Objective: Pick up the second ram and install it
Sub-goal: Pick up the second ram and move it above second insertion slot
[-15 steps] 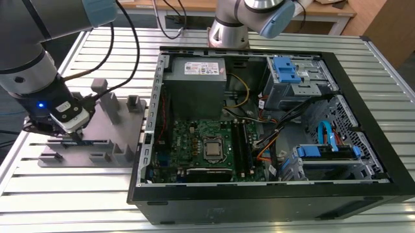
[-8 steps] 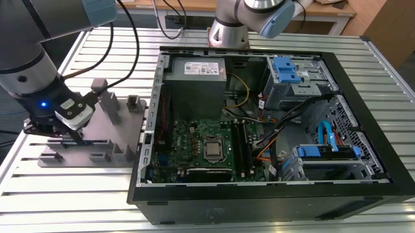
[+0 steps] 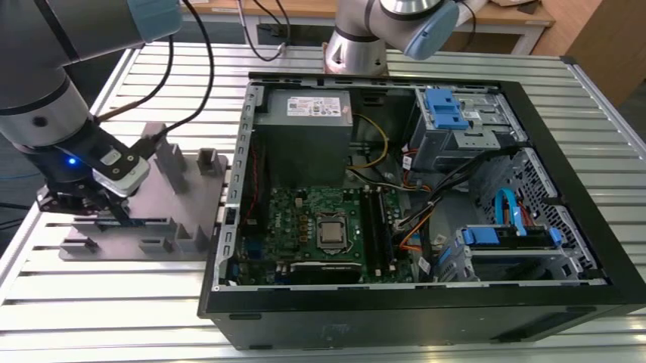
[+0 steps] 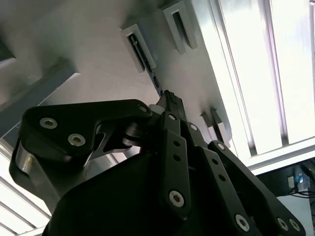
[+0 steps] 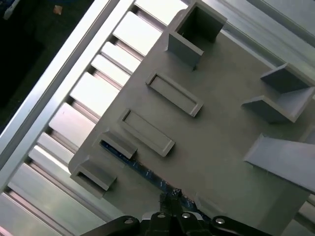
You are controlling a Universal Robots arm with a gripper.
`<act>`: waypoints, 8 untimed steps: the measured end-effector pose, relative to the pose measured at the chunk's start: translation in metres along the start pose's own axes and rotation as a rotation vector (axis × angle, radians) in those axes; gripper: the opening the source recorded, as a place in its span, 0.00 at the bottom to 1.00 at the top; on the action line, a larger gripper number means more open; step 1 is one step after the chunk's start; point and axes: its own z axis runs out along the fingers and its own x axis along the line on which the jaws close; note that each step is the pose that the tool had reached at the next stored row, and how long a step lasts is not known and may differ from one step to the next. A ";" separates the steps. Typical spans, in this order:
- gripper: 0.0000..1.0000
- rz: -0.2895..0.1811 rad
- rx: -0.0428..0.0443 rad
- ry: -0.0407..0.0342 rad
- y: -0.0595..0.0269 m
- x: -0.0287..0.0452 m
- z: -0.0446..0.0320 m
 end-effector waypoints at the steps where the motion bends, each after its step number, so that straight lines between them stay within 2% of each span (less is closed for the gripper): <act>1: 0.11 -0.012 0.0002 -0.0001 0.0000 0.0000 0.0000; 8: 0.11 -0.098 0.0017 -0.0008 0.0000 0.0000 0.0000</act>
